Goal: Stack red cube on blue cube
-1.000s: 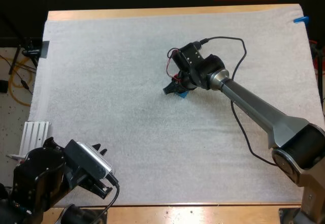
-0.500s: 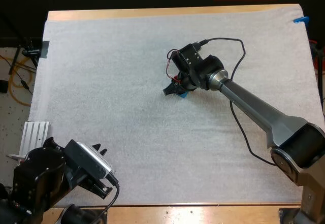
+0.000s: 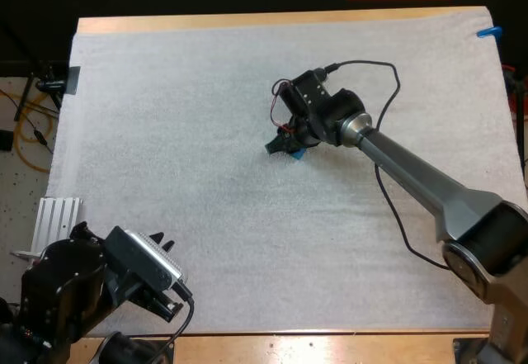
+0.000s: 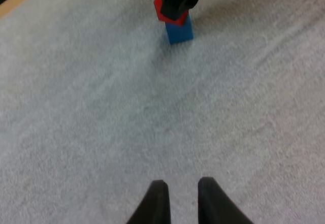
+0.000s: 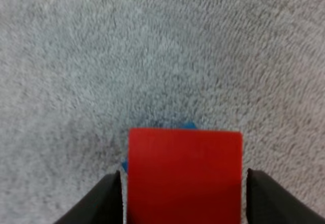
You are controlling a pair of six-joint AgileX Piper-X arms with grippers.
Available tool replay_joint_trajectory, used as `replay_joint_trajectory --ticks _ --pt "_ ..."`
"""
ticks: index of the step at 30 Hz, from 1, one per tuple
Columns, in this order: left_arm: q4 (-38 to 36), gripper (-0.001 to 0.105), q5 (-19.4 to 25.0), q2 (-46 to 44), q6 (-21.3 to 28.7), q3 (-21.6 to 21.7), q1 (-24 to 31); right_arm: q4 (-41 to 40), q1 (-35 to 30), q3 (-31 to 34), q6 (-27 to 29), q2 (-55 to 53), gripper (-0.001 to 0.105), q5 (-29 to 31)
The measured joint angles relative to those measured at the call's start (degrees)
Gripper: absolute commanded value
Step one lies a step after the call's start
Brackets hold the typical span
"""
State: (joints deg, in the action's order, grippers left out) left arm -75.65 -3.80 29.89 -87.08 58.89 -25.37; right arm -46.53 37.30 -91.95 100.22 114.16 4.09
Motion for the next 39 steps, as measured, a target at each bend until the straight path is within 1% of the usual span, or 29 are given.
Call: replay_joint_trajectory --ticks 4,6,7,9,10,12,13,14,15,16,18,19,21,22,23,25,27,30,32,35,39 --pt "3.9 0.015 0.0 0.0 0.0 0.0 0.0 0.0 0.0 0.0 0.0 -4.0 0.053 0.0" --pt "8.9 0.015 0.2 0.1 0.0 -0.2 0.0 0.0 0.0 0.0 0.0 -7.2 0.053 0.9" --pt "10.2 0.015 0.3 0.3 -0.1 -0.3 0.0 0.0 0.0 0.0 0.0 -8.0 0.053 1.2" --pt "14.7 0.015 2.7 1.7 -0.1 -0.4 0.0 0.0 0.0 0.0 0.3 -10.3 0.053 2.8" --pt "15.9 0.015 3.8 2.3 -0.1 -0.4 0.0 0.0 0.0 0.0 0.8 -10.8 0.053 2.9" --pt "21.2 0.015 7.8 5.5 -0.1 -0.6 0.0 0.0 -0.5 0.0 2.5 -12.4 0.053 2.9" --pt "22.0 0.015 8.7 6.1 -0.1 -0.6 0.0 0.1 -0.7 0.0 2.7 -12.7 0.053 2.9" --pt "24.8 0.015 9.8 8.1 -0.1 -0.6 0.3 0.1 -1.4 0.0 3.1 -13.2 0.053 2.9" --pt "27.8 0.015 9.9 10.2 -0.1 -0.6 1.0 0.1 -2.3 0.0 3.4 -13.6 0.053 2.9" --pt "29.3 0.015 9.9 11.2 -0.1 -0.6 1.7 0.1 -2.7 0.0 3.5 -13.7 0.053 2.9" --pt "34.7 0.015 9.9 15.0 -0.1 -0.6 4.9 0.1 -5.6 0.0 3.5 -14.3 0.053 2.9" --pt "36.0 0.015 9.9 16.1 -0.1 -0.7 5.9 0.1 -6.5 0.0 3.5 -14.5 0.053 2.9" --pt "39.9 0.015 9.6 20.0 -0.1 -0.6 10.0 0.1 -10.1 0.0 3.6 -15.2 0.053 2.9" --pt "40.7 0.015 9.4 20.6 -0.1 -0.6 11.3 0.1 -11.1 0.0 3.6 -15.3 0.053 3.0" --pt "42.2 0.015 8.4 22.1 -0.1 -0.8 13.8 0.1 -13.2 0.0 3.5 -15.8 0.053 3.0" --pt "43.5 0.015 6.4 23.9 -0.1 -0.7 17.1 0.1 -16.0 0.0 3.5 -16.6 0.053 3.0" --pt "43.8 0.015 3.8 25.2 -0.1 -0.7 21.5 0.1 -20.3 0.0 3.5 -17.8 0.053 3.0" --pt "43.3 0.015 3.4 25.5 -0.1 -0.7 24.8 0.1 -25.1 0.0 3.5 -19.4 0.053 3.0" --pt "43.4 0.015 3.2 25.2 -0.1 -0.7 25.9 0.1 -28.1 0.0 3.5 -20.6 0.053 3.0" --pt "43.5 0.015 3.1 24.6 -0.1 -0.7 26.2 -0.1 -32.1 0.0 3.5 -23.0 0.053 3.0" --pt "43.5 0.015 3.1 24.5 -0.1 -0.7 26.2 -3.0 -37.3 0.0 4.5 -26.9 0.053 2.8"
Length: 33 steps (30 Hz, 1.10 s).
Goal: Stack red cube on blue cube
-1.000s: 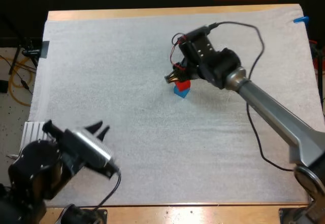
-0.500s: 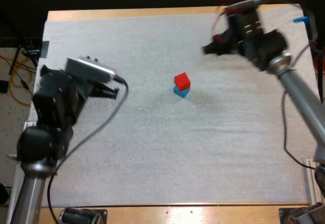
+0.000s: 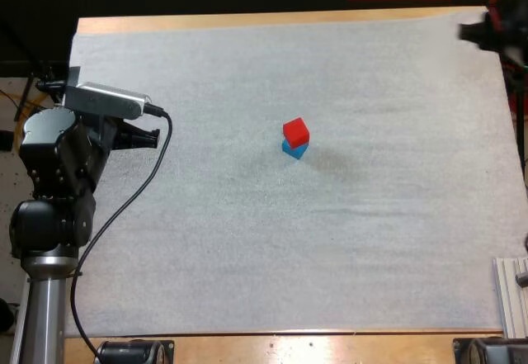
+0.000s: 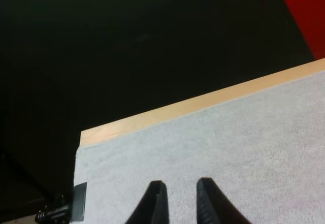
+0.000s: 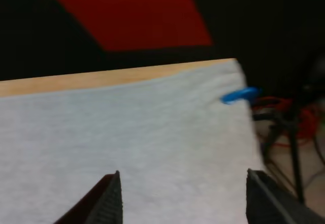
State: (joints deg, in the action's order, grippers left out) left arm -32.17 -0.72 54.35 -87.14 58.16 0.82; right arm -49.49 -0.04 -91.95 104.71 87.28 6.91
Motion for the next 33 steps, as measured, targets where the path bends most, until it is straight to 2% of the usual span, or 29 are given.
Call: replay_joint_trajectory --ticks 4,13,18,26,33 --pt "-0.4 0.015 0.0 0.0 0.0 0.0 0.0 -0.9 -3.5 1.6 0.3 -4.4 0.053 -0.1" --pt "-3.9 0.015 0.0 -5.9 -1.2 0.0 0.0 0.3 -4.3 15.4 1.0 -22.6 0.053 -1.2" --pt "-7.3 0.015 0.0 -13.2 -2.8 0.0 0.0 0.4 0.4 23.6 1.3 -34.0 0.053 -1.7" --pt "-13.5 0.015 -0.4 -24.5 -3.8 0.0 -0.7 0.5 8.2 31.0 1.4 -48.0 0.053 -2.0" --pt "-25.3 0.015 -0.7 -35.0 -3.8 0.0 -1.8 0.5 9.8 35.9 0.2 -60.3 0.053 -1.6"
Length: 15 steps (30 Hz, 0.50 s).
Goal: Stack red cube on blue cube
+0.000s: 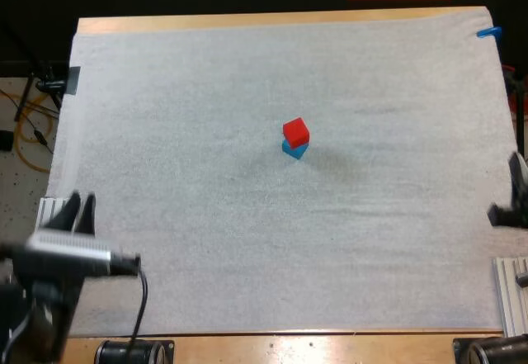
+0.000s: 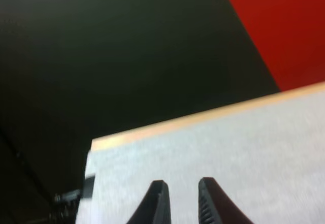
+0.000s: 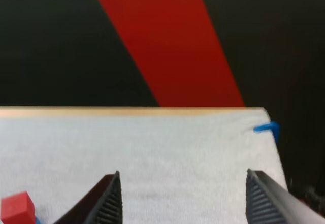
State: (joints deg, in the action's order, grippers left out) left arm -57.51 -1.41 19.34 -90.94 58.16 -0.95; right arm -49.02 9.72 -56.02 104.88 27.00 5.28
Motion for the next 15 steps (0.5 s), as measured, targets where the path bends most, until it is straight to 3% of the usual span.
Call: replay_joint_trajectory --ticks 7,15 --pt "-5.3 0.015 -0.2 -8.8 0.0 0.0 0.0 -3.7 0.0 4.4 -0.3 -10.2 0.053 0.0" --pt "-10.7 0.015 -4.5 -19.8 0.0 -3.0 0.0 -6.5 0.0 9.5 -0.3 -22.1 0.053 0.1"
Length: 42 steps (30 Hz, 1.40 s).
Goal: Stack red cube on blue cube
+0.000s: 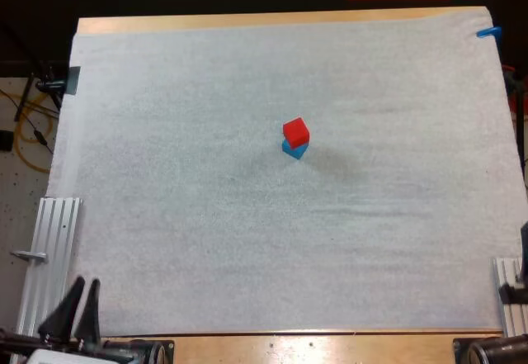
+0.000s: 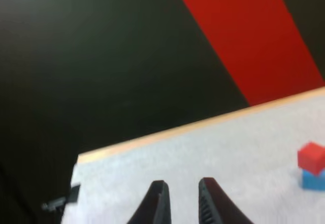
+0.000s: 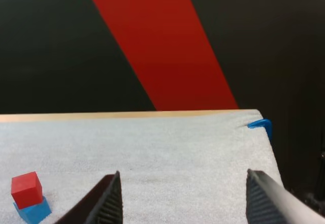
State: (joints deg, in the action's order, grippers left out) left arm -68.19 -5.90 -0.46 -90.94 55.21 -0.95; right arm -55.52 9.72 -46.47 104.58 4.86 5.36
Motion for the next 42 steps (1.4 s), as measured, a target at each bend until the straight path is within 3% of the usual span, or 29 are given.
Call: replay_joint_trajectory --ticks 9,14,27,33,42 --pt "-7.9 0.015 0.8 -0.5 0.0 -0.5 0.3 -4.5 0.0 2.2 1.9 -5.5 0.053 -1.6" --pt "-8.3 0.015 2.7 -0.5 0.0 -1.7 0.3 -5.0 0.0 3.0 3.8 -5.5 0.053 -3.5" --pt "7.1 0.015 3.4 -0.4 0.0 -14.3 0.3 -1.0 0.0 10.5 4.0 -5.5 0.053 -4.2" --pt "8.4 0.015 3.4 -0.4 0.0 -19.5 0.3 -0.8 0.0 12.9 4.0 -5.5 0.053 -4.2" --pt "8.5 0.015 3.4 -0.3 0.0 -23.6 0.3 -0.8 0.0 15.9 4.0 -5.5 0.053 -4.2"
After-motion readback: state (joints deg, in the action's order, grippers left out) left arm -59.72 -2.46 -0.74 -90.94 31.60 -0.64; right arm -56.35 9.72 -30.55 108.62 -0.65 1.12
